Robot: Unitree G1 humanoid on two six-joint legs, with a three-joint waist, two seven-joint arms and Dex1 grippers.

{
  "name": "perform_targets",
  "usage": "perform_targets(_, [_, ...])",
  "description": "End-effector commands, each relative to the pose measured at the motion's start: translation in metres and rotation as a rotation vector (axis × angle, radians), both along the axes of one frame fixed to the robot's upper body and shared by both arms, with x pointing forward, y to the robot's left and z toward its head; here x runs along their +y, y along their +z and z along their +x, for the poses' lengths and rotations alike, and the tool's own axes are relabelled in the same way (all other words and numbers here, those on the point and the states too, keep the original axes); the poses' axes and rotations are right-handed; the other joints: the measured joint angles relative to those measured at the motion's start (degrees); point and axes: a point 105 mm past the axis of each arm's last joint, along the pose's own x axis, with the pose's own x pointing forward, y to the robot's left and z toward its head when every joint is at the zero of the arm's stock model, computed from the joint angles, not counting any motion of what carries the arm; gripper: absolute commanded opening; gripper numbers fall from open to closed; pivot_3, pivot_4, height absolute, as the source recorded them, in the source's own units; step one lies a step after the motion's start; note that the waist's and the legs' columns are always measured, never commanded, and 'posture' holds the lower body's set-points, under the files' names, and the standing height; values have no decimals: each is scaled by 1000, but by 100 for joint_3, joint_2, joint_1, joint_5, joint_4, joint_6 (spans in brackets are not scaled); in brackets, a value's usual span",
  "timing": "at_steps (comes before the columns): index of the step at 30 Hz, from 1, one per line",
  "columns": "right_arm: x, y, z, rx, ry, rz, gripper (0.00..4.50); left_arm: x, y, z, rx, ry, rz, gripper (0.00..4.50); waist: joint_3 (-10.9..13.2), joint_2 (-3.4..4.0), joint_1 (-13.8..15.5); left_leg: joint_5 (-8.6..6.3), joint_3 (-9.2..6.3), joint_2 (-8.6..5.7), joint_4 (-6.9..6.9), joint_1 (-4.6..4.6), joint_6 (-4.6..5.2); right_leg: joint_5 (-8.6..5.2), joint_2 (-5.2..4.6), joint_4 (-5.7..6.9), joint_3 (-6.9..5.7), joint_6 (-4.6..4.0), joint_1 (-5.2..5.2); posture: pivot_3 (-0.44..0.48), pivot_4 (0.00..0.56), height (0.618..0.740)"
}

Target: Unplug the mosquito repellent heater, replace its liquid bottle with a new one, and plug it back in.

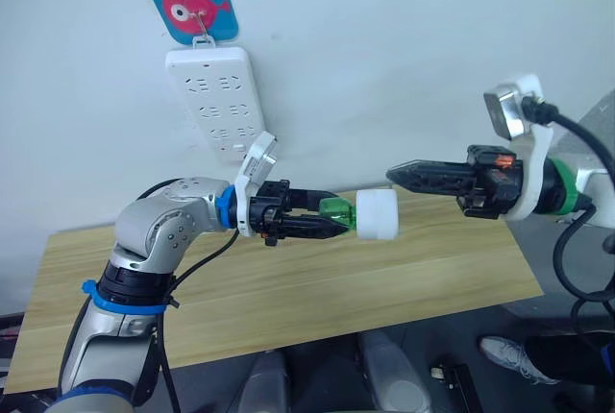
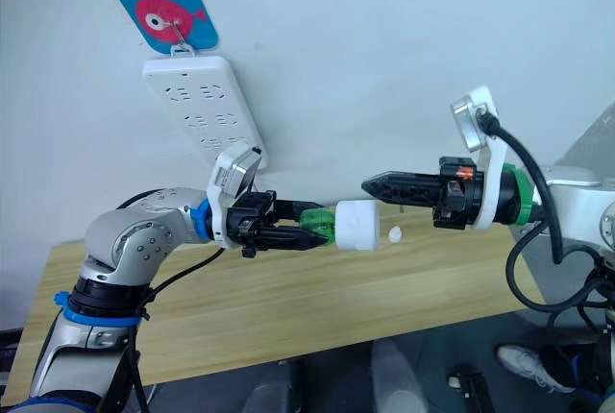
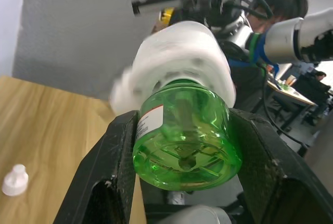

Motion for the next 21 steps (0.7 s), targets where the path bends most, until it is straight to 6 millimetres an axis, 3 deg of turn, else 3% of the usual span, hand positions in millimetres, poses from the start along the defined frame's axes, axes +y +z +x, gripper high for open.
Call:
perform_targets(1, [2, 1, 7, -12, 1, 16, 0, -1, 11, -10, -23, -63, -25, 2251, 0, 0, -1, 0, 1, -1, 0, 0, 0, 0, 0, 0, 1, 0, 0, -249, 188, 740])
perform_targets(9, [12, -31, 9, 44, 56, -42, 0, 0, 25, -7, 32, -47, -79, 2251, -1, 0, 0, 0, -3, -1, 0, -1, 0, 0, 0, 0, -1, 0, -1, -239, 186, 740])
perform_targets(21, [16, -44, -8, 110, 93, -24, 0, 1, 33, 5, 62, 16, -128, 2251, -3, 3, -14, 0, -2, 0, 1, 0, -1, 0, -1, 2, 1, 0, -1, -246, 181, 740])
